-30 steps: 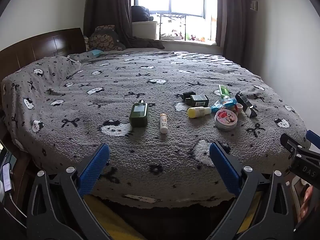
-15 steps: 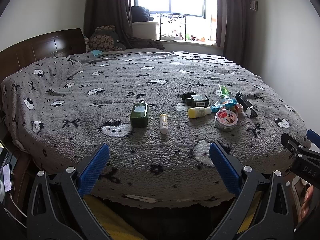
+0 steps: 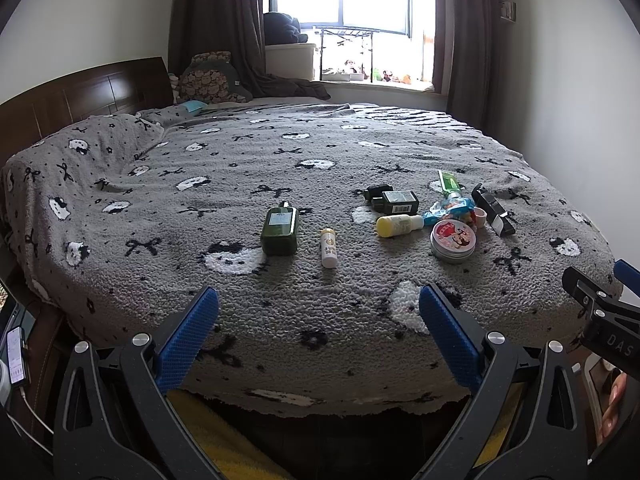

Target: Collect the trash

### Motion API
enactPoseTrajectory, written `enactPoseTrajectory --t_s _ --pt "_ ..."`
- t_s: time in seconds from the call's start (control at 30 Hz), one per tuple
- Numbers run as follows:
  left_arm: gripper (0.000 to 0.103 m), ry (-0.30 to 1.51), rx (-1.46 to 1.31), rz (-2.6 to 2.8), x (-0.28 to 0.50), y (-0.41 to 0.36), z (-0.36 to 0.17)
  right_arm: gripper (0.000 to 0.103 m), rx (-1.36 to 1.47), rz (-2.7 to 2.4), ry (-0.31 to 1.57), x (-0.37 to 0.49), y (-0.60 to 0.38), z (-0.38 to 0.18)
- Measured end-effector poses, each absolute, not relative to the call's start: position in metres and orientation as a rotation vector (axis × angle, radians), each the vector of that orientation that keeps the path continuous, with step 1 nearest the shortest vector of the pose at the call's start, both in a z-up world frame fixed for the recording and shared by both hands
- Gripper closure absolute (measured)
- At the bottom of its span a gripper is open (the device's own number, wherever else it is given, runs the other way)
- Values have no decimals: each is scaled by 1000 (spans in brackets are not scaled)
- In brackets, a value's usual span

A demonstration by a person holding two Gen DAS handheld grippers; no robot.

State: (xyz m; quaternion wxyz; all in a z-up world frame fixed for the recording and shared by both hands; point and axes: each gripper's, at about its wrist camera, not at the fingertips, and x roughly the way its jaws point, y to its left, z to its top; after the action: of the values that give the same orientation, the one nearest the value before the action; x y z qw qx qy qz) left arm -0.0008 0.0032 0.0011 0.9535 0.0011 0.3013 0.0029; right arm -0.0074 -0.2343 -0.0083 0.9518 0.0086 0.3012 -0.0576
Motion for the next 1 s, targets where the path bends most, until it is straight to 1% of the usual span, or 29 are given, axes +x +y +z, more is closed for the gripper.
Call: enactPoseTrajectory --t_s 1.0 --pt "8 600 21 6 0 -2 12 3 7 -103 600 -7 -230 -4"
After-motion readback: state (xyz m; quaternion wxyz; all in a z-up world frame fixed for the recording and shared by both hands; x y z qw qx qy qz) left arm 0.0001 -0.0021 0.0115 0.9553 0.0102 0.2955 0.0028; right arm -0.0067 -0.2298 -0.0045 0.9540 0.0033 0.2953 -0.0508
